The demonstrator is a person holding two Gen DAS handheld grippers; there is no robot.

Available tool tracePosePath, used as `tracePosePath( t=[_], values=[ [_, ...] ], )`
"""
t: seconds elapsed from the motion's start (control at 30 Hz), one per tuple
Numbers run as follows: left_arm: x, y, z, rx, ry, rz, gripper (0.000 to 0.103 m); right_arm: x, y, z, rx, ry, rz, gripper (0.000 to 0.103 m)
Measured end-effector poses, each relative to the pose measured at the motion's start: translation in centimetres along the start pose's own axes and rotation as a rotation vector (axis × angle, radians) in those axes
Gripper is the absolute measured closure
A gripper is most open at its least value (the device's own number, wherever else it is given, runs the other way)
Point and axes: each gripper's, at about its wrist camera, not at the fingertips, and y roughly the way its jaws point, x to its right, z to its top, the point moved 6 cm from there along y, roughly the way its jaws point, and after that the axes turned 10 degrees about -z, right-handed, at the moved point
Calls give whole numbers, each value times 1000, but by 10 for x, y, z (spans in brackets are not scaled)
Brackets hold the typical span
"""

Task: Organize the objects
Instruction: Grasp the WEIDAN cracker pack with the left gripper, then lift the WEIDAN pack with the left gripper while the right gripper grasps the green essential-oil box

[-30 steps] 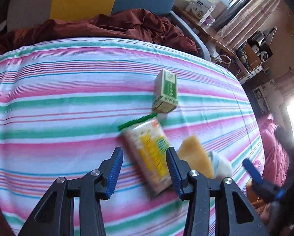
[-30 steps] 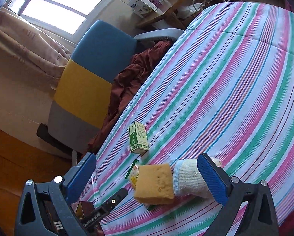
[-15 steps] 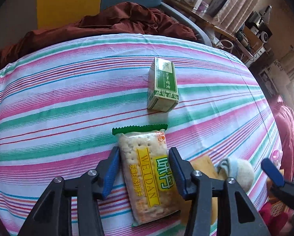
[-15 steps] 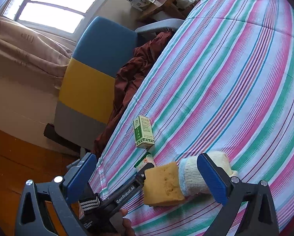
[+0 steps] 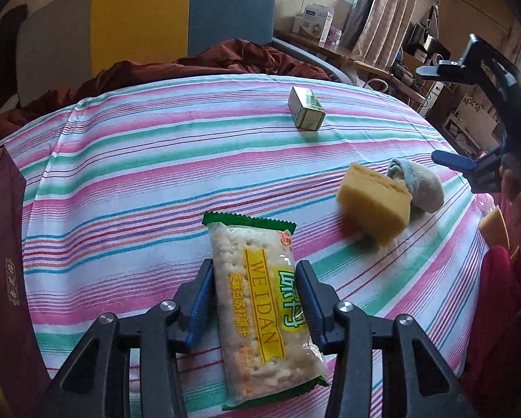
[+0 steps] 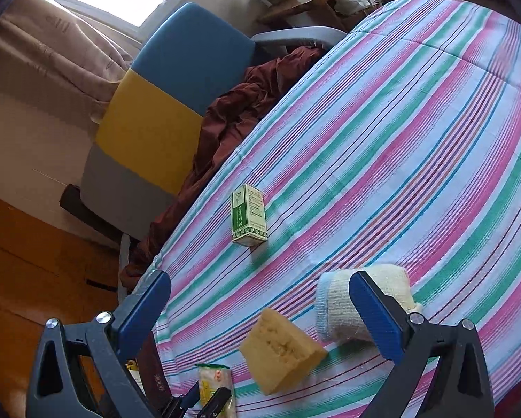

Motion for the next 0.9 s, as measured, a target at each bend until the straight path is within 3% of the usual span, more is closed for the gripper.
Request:
tracePosePath(
  t=[0.2, 0.37, 0.43, 0.63, 0.8, 0.87, 0.9],
  values=[
    [6, 10, 1, 34, 56, 43, 56, -13, 10, -11, -19, -112, -71, 0],
    [4, 13, 3, 53, 47, 26, 57, -35, 25, -21, -63, -235, -122, 4],
    [4, 13, 3, 60, 49, 26, 57, -44, 33, -16, -61, -266, -149, 11],
    [4, 12, 0, 71, 51, 21, 56, -60, 85, 19, -85, -293, -262, 20],
    [4, 12, -1, 79, 47, 10, 56, -66, 126, 39, -102, -267, -320, 20],
    [3, 12, -1, 81, 43, 3, 56, -70, 140, 41, -116, -280, -336, 24],
    [3, 12, -1, 83, 42, 1, 56, -72, 145, 40, -125, -295, -333, 37]
  ],
)
